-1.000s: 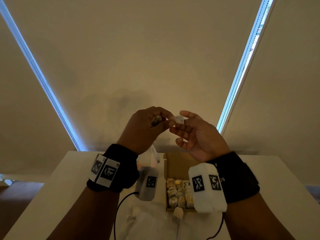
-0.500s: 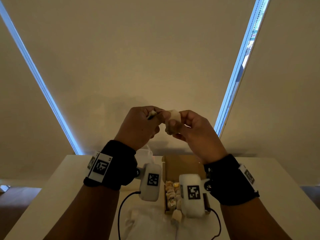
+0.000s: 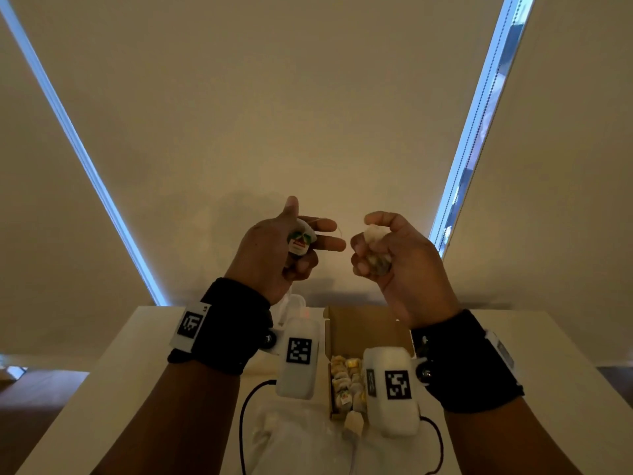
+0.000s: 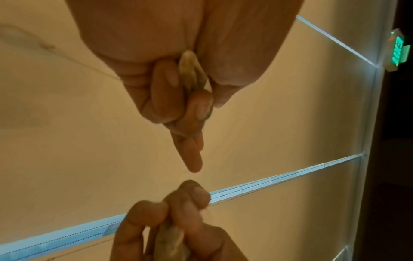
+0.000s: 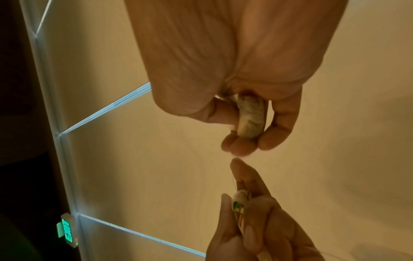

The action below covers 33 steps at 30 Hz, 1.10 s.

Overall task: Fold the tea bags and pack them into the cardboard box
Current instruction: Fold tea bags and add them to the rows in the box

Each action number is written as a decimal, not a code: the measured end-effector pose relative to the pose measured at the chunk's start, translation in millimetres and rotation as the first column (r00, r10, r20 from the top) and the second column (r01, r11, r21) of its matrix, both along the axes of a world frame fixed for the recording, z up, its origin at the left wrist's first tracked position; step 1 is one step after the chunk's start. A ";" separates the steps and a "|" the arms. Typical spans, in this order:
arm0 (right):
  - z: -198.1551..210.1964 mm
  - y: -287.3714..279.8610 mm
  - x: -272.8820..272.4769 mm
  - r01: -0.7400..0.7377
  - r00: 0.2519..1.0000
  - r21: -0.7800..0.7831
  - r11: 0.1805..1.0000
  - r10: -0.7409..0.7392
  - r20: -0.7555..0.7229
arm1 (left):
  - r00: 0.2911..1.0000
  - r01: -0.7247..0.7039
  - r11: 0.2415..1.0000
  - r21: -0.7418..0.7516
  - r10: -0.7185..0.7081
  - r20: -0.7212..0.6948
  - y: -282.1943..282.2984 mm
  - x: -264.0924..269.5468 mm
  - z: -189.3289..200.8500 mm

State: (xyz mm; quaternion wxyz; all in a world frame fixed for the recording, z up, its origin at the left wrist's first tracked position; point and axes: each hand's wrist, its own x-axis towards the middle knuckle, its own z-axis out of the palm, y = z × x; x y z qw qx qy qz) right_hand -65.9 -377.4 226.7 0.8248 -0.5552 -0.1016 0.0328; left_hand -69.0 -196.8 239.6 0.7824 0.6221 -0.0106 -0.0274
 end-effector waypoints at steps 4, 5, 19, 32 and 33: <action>5.3 12.9 -13.3 0.194 0.936 -0.472 0.860 -0.019 0.351 | 0.996 -0.088 0.994 0.058 0.089 0.000 -5.6 -6.8 1.5; 4.1 18.0 -14.5 0.283 0.895 -0.552 0.784 -0.010 0.445 | 0.994 -0.108 0.991 0.084 0.107 0.013 -7.3 -7.5 2.0; -2.2 19.5 -4.9 0.565 0.797 -0.633 0.529 -0.153 0.584 | 0.985 0.169 0.985 -0.026 -0.169 0.018 -7.6 -18.0 5.0; 30.7 -2.1 -11.2 0.445 0.884 -0.273 0.853 -0.369 0.288 | 0.994 0.112 0.992 -0.053 -0.112 -0.002 14.7 -17.5 -0.2; 32.2 -2.6 -12.0 0.442 0.884 -0.254 0.860 -0.370 0.284 | 0.994 0.112 0.990 -0.083 -0.113 -0.011 14.4 -17.7 -0.6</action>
